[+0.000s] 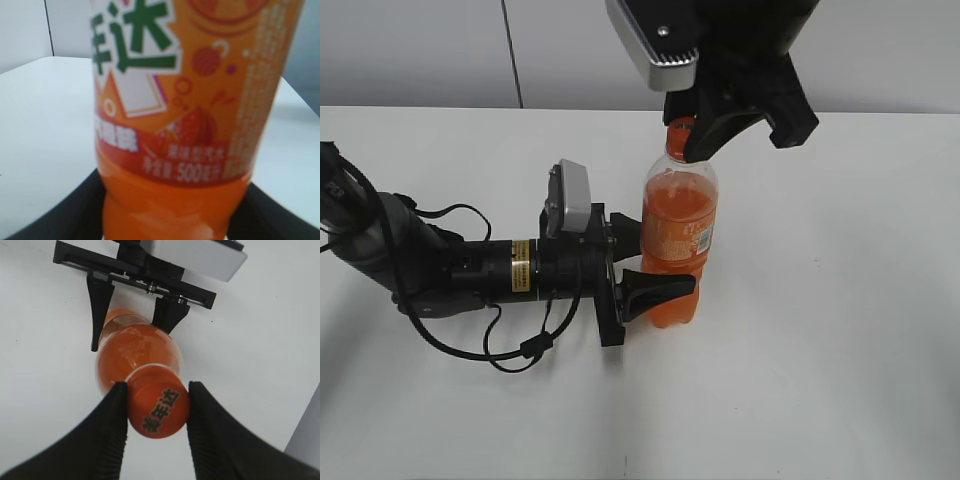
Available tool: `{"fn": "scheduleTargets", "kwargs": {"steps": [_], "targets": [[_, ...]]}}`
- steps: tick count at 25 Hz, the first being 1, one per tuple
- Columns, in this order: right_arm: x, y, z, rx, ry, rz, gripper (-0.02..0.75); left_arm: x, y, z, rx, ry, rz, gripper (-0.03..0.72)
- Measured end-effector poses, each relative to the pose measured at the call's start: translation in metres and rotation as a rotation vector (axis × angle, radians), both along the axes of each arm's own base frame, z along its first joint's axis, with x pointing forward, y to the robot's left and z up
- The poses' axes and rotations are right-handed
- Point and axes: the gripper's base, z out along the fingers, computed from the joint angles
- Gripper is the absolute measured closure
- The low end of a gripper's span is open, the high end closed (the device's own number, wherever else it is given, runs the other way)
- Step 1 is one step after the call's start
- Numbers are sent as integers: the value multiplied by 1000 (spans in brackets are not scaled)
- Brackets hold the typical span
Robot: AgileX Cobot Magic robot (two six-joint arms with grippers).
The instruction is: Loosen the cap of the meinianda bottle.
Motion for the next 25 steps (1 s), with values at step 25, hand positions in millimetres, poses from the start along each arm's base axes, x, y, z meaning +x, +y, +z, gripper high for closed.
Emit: {"fn": "scheduleTargets", "kwargs": {"steps": [25], "targets": [[-21, -8, 44, 397, 405, -1149, 205, 2, 0, 0, -1, 19, 20, 284]]}}
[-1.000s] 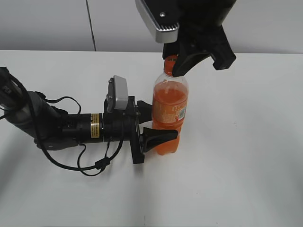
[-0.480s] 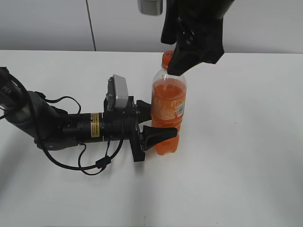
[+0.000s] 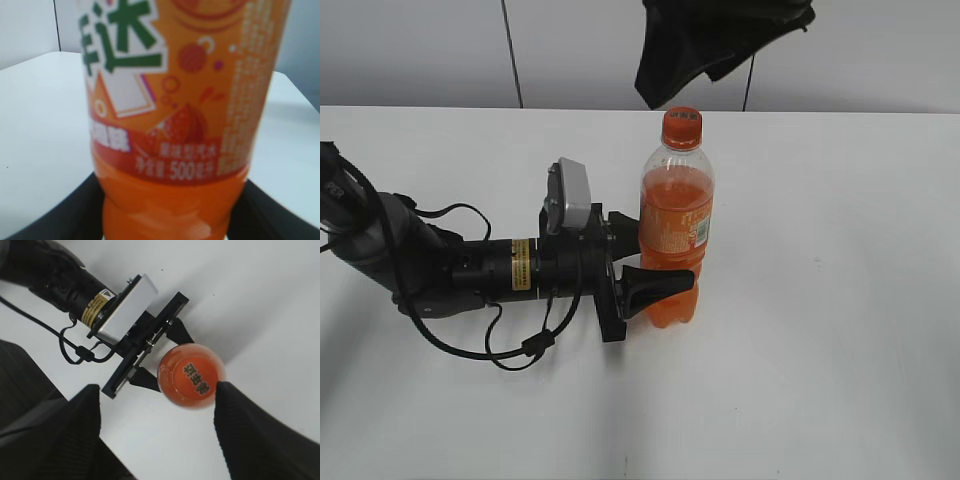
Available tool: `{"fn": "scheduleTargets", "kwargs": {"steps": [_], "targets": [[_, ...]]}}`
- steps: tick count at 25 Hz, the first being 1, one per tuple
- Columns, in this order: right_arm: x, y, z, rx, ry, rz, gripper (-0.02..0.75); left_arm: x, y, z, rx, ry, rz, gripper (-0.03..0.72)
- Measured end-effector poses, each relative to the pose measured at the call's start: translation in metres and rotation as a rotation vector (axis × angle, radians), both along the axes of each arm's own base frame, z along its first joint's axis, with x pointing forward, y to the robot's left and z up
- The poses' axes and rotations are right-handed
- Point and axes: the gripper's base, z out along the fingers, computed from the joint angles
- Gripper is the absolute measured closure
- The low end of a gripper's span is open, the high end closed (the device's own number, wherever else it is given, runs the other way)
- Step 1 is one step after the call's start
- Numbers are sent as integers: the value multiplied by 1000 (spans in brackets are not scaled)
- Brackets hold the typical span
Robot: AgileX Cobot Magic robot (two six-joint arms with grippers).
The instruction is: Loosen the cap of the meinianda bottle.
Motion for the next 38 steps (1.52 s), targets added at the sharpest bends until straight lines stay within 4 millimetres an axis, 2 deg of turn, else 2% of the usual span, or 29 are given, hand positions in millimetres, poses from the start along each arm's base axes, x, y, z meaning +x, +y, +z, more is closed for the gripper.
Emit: {"fn": "scheduleTargets", "kwargs": {"steps": [5, 9, 17, 31, 35, 38], "targets": [[5, 2, -15, -18, 124, -153, 205, 0, 0, 0, 1, 0, 0, 284], [14, 7, -33, -63, 151, -173, 205, 0, 0, 0, 1, 0, 0, 284], [24, 13, -45, -56, 135, -186, 209, 0, 0, 0, 1, 0, 0, 284], [27, 7, -46, -126, 96, -187, 361, 0, 0, 0, 1, -1, 1, 284], [27, 7, -46, -122, 96, -187, 460, 0, 0, 0, 1, 0, 3, 284], [27, 7, -46, -123, 91, -180, 461, 0, -1, 0, 1, 0, 2, 284]]}}
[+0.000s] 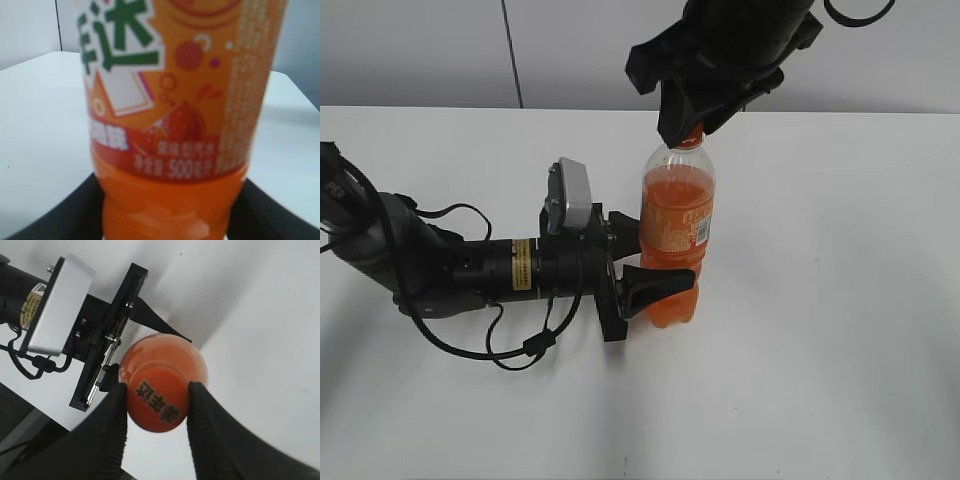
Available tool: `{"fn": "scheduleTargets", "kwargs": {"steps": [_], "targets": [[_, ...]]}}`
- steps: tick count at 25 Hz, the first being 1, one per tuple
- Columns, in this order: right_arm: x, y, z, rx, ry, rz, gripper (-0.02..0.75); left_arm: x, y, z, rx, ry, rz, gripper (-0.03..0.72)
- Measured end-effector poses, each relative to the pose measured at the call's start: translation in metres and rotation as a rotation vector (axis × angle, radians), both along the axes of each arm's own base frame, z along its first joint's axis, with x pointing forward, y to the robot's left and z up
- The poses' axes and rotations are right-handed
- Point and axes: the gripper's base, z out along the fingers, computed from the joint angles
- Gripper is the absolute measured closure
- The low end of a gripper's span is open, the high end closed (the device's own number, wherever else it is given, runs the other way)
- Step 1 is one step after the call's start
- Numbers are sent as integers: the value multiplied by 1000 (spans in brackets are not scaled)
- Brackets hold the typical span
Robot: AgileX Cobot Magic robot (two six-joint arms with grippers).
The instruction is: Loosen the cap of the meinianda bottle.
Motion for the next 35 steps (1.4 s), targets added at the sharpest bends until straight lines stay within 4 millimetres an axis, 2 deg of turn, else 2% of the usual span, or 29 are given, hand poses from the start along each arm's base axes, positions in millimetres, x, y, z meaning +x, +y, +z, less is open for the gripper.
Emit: {"fn": "scheduleTargets", "kwargs": {"steps": [4, 8, 14, 19, 29, 35], "targets": [[0, 0, 0, -20, -26, 83, 461, 0, 0, 0, 0, 0, 0, 285], [0, 0, 0, -64, -76, 270, 462, 0, 0, 0, 0, 0, -1, 285], [-3, 1, 1, -168, -203, 757, 463, -1, 0, 0, -1, -10, -11, 285], [-4, 1, 2, -215, -289, 1058, 463, -1, 0, 0, 1, -19, -21, 285], [-5, 2, 2, -284, -406, 1428, 463, -2, 0, 0, 1, -19, -25, 285], [-5, 2, 3, -306, -438, 1524, 463, -2, 0, 0, 1, -19, -25, 285]]}}
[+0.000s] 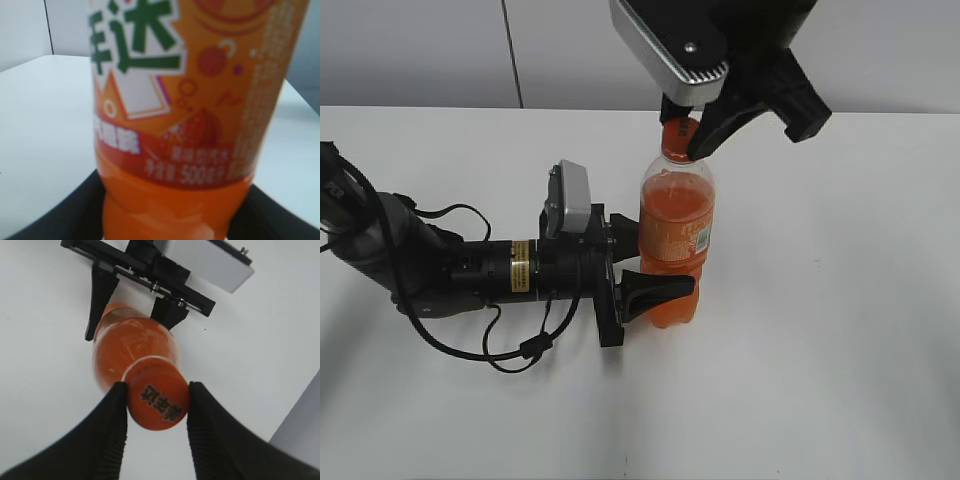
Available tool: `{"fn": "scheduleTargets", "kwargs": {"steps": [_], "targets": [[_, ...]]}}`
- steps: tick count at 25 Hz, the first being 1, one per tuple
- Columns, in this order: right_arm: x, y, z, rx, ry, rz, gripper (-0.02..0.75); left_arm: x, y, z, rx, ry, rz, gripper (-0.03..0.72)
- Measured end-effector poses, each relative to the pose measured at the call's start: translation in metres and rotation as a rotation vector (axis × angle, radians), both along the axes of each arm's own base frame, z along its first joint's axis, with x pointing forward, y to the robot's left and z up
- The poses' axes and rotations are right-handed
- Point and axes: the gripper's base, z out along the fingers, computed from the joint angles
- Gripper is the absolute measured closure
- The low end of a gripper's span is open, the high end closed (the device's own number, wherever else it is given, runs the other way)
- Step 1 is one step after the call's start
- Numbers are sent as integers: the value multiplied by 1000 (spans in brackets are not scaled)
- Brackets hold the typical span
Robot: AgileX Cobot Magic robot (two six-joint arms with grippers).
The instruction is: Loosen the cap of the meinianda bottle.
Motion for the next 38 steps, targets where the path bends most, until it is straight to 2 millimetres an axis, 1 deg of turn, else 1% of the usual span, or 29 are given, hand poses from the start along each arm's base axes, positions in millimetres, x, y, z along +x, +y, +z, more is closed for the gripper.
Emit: {"fn": "scheduleTargets", "kwargs": {"steps": [3, 6, 11, 12, 13, 16, 17, 19, 21, 22, 25, 27, 30, 31, 33, 36, 38], "targets": [[0, 0, 0, -6, -13, 36, 463, 0, 0, 0, 0, 0, 0, 285], [0, 0, 0, -6, -12, 34, 463, 0, 0, 0, 0, 0, 0, 285], [0, 0, 0, 9, 17, -55, 463, 0, 0, 0, 0, 1, 0, 285], [0, 0, 0, 13, 24, -81, 443, 0, 0, 0, 0, 1, 0, 285], [0, 0, 0, 20, 34, -113, 405, 0, 0, 0, 0, 4, 4, 285], [1, 0, 0, 46, 67, -223, 261, 1, 0, 0, 1, 17, 16, 285], [1, 1, 0, 56, 75, -258, 225, 1, 0, -1, 0, 20, 17, 285], [1, 0, 3, 78, 84, -320, 190, 1, 0, -1, 0, 20, 20, 285], [-2, -2, 9, 108, 101, -402, 176, 1, 0, -1, 0, 20, 20, 285], [-4, -3, 13, 126, 110, -448, 172, 1, 0, -1, 0, 20, 20, 285], [-8, -7, 24, 197, 173, -668, 170, 1, 0, -1, 0, 22, 20, 285], [-10, -9, 28, 243, 229, -846, 170, 2, 0, -1, 0, 22, 21, 285], [-11, -10, 29, 299, 324, -1116, 170, 2, 0, -1, -1, 22, 22, 285], [-12, -11, 29, 316, 371, -1236, 170, 2, 0, -1, -1, 22, 22, 285], [-12, -11, 28, 338, 428, -1384, 169, 2, 0, -1, -1, 22, 22, 285], [-12, -11, 28, 363, 474, -1518, 169, 2, 0, -1, -1, 22, 23, 285], [-12, -12, 28, 375, 493, -1575, 169, 2, 0, -1, -1, 22, 23, 285]]}}
